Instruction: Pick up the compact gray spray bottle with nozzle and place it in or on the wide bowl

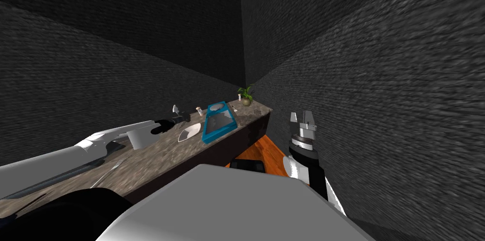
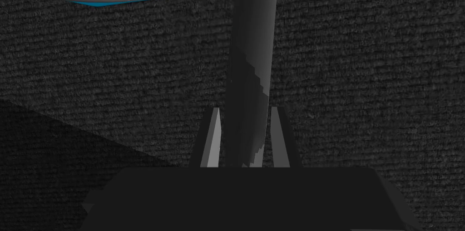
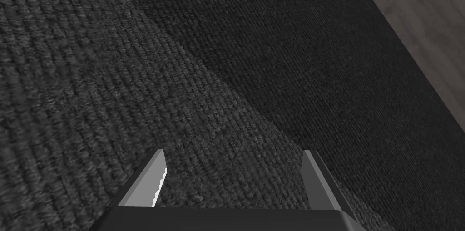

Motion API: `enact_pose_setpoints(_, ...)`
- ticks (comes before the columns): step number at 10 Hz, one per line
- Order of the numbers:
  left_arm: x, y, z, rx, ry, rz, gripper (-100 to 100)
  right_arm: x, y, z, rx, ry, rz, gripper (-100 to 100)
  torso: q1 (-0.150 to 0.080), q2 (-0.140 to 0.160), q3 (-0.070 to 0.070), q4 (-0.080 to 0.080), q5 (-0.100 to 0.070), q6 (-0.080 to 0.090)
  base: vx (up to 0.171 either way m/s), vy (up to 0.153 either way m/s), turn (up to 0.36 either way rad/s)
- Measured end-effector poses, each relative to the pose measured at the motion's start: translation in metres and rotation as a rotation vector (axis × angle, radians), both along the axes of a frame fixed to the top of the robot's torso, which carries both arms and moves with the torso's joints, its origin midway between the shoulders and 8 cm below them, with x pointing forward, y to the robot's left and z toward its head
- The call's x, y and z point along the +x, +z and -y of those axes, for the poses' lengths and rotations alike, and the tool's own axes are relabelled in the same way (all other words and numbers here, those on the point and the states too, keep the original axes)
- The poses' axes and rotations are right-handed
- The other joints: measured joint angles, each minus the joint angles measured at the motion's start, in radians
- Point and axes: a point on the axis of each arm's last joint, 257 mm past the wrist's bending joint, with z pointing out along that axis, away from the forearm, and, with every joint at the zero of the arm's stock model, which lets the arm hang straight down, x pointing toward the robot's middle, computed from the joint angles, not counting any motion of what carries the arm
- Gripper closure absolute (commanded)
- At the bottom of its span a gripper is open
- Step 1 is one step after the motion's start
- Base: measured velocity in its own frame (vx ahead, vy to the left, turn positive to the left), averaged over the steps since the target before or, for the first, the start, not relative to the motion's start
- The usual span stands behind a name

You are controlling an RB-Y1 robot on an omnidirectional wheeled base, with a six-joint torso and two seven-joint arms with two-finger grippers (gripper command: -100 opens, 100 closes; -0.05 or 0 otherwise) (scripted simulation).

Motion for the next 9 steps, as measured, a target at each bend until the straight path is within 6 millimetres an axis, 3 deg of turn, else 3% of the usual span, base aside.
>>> enact_pose_setpoints(1, 0.001, 0.002, 0.0, 0.002, 0.0, 0.004, -100, 0.0, 0.0, 0.0, 0.0, 0.0, 0.0, 0, 0.0, 0.001, 0.0, 0.0, 0.001, -0.001, 0.0, 0.0, 0.0)
enact_pose_setpoints(5, 0.001, 0.002, 0.0, 0.002, 0.0, 0.003, -100, 0.0, 0.0, 0.0, 0.0, 0.0, 0.0, 0, 0.001, 0.002, 0.001, 0.0, 0.001, -0.002, 0.0, 0.0, 0.0)
enact_pose_setpoints(6, 0.001, 0.002, 0.0, 0.002, 0.0, 0.003, 0, 0.0, 0.0, 0.0, 0.0, 0.0, 0.0, 0, 0.001, 0.002, 0.001, 0.0, 0.001, -0.002, 0.0, 0.0, 0.0)
enact_pose_setpoints(7, 0.001, 0.002, 0.0, 0.002, 0.0, 0.003, -100, 0.0, 0.0, 0.0, 0.0, 0.0, 0.0, 0, 0.001, 0.002, 0.001, 0.0, 0.001, -0.002, -0.001, 0.002, 0.115)
enact_pose_setpoints(9, 0.01, 0.017, 0.007, 0.012, -0.014, 0.012, -100, 0.0, 0.0, 0.0, 0.0, 0.0, 0.0, 0, 0.0, 0.002, 0.001, 0.0, 0.001, -0.002, 0.0, -0.001, 0.076)
